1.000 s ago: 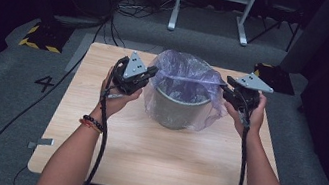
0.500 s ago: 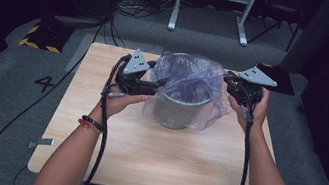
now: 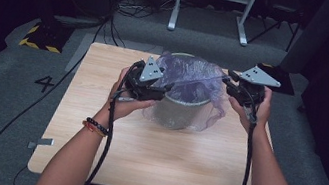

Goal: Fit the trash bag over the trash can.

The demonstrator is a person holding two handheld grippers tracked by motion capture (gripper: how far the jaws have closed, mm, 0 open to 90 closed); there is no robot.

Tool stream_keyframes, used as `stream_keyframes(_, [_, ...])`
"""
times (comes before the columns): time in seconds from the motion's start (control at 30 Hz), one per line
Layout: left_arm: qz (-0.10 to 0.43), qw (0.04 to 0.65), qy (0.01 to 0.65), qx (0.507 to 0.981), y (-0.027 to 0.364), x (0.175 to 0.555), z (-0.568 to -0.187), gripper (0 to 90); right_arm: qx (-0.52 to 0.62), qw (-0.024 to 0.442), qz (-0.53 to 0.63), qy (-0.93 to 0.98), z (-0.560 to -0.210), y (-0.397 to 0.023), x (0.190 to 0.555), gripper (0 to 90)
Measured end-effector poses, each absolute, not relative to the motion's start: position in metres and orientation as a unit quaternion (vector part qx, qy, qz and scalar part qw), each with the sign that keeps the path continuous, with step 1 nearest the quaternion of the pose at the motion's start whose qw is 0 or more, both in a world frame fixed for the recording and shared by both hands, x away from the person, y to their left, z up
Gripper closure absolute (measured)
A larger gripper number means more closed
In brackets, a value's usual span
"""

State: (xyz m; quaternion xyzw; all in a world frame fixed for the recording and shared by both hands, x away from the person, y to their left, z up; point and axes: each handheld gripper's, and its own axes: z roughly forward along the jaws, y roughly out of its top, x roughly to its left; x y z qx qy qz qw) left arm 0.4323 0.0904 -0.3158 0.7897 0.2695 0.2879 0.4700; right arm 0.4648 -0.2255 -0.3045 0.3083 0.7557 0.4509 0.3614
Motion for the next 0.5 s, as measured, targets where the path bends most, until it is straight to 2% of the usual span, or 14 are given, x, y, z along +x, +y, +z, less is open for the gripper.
stream_keyframes(0.07, [0.282,0.472,0.271,0.790,0.091,0.436,-0.317,69.2,0.307,0.355,0.449,0.760,-0.302,-0.226,0.461,58.4])
stream_keyframes(0.23, [0.301,0.465,0.260,0.791,0.091,0.435,-0.315,86.8,0.279,0.339,0.452,0.776,-0.292,-0.219,0.441,44.0])
stream_keyframes(0.37, [0.313,0.453,0.266,0.791,0.092,0.437,-0.314,89.6,0.267,0.328,0.451,0.786,-0.286,-0.216,0.428,29.2])
stream_keyframes(0.5, [0.318,0.451,0.272,0.788,0.093,0.439,-0.312,89.8,0.249,0.311,0.458,0.795,-0.285,-0.214,0.414,24.8])
